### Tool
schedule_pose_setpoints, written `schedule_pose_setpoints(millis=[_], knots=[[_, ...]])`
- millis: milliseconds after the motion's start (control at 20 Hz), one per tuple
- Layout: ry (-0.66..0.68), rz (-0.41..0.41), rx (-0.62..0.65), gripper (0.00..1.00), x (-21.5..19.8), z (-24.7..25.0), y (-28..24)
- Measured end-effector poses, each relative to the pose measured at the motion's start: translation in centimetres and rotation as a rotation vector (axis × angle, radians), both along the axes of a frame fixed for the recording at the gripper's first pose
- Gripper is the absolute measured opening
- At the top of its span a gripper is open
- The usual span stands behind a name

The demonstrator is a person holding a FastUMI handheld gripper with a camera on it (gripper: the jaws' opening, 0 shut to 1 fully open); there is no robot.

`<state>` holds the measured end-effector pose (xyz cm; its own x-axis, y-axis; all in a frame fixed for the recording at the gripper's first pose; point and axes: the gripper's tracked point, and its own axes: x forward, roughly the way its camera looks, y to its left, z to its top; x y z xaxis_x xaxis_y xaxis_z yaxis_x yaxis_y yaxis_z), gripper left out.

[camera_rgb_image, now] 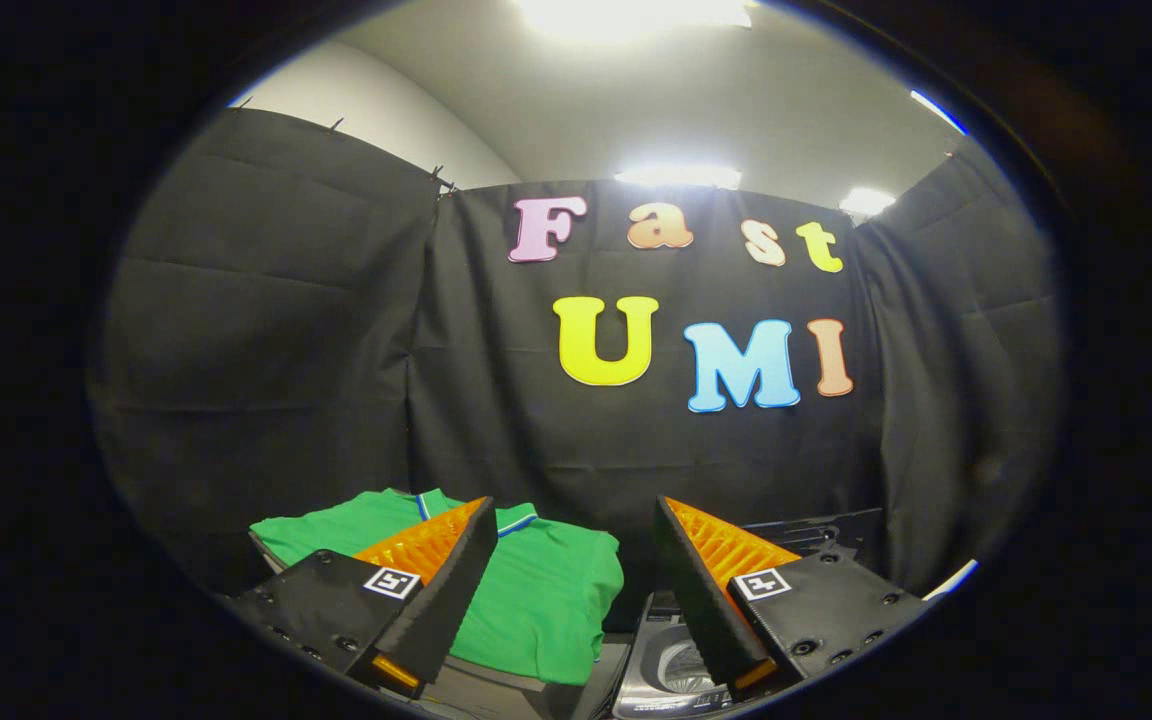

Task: Put the clothes into the washing machine and then close the washing machine lid.

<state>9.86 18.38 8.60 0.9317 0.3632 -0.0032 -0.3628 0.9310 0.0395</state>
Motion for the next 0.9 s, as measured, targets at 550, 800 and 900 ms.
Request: schedule_pose_setpoints(millis=[550,800,900], knots=[[0.12,0.122,0.017,0.98,2.4,-1.2,7.0],[0.179,0.148,0.008,0.98,3.4,-2.5,9.6],[0.207,0.166,-0.004,0.98,3.9,-3.2,10.9]])
